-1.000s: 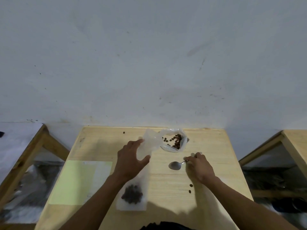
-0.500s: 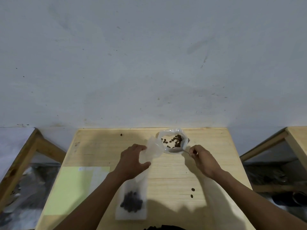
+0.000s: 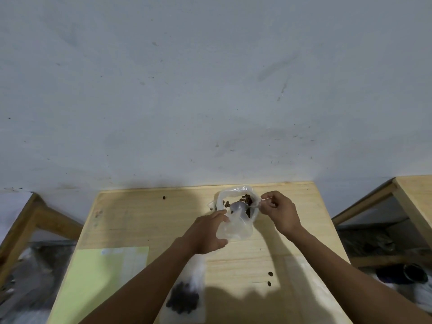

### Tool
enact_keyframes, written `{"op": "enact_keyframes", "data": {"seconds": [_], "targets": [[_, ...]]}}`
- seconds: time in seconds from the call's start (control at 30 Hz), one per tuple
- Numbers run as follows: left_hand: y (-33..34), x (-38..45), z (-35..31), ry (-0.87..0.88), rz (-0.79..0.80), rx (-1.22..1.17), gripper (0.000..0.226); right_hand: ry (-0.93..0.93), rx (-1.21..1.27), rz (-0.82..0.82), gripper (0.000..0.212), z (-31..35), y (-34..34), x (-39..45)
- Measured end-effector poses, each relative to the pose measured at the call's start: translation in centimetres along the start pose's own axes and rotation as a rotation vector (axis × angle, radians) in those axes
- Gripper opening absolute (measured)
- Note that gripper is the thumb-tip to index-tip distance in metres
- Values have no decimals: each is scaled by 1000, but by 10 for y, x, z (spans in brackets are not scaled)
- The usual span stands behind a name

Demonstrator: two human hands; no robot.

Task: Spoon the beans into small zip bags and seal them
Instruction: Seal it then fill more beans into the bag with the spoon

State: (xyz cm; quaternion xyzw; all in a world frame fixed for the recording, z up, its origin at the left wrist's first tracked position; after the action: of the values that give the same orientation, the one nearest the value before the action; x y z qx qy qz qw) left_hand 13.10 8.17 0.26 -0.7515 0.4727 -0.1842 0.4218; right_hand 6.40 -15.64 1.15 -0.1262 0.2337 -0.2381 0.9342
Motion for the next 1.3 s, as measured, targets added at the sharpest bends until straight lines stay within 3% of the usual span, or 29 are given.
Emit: {"op": "enact_keyframes", "data": {"seconds": [0.07, 0.17, 0.23, 0.33, 0.43, 0.57, 0.9, 1.3], "targets": [[3, 1, 1, 3, -1, -30, 60, 50, 226, -12, 12, -4, 3, -3], [6, 3, 3, 20, -1, -60, 60, 40, 344, -73, 10, -8, 6, -5], [7, 3, 4, 31, 6, -73, 61, -28, 282, -135, 15, -9, 7, -8], [9, 0, 7, 80, -24, -50, 61, -226, -3, -224, 19, -11, 5, -11], [13, -3, 6, 203, -119, 66, 56, -329, -171, -220, 24, -23, 3, -11], [19, -5, 3, 282, -121, 153, 53, -123, -23, -252, 25, -32, -1, -15], [22, -3, -1, 238, -148, 161, 56, 332, 349, -238, 36, -37, 14, -13], [-4, -23, 4, 55, -358, 220, 60, 157, 399, -269, 37, 6, -11, -27]]}}
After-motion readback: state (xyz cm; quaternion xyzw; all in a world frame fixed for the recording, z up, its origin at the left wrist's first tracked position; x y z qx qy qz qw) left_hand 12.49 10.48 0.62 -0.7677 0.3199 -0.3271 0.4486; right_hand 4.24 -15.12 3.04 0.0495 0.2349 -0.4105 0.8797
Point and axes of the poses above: each hand's wrist, its own x-axis towards the middle knuckle, its own y-axis out of the palm, z = x × y, the point moved 1 cm from there along x, towards the middle knuckle, and after that the axes turned 11 degrees about y, right-handed, at the moved point
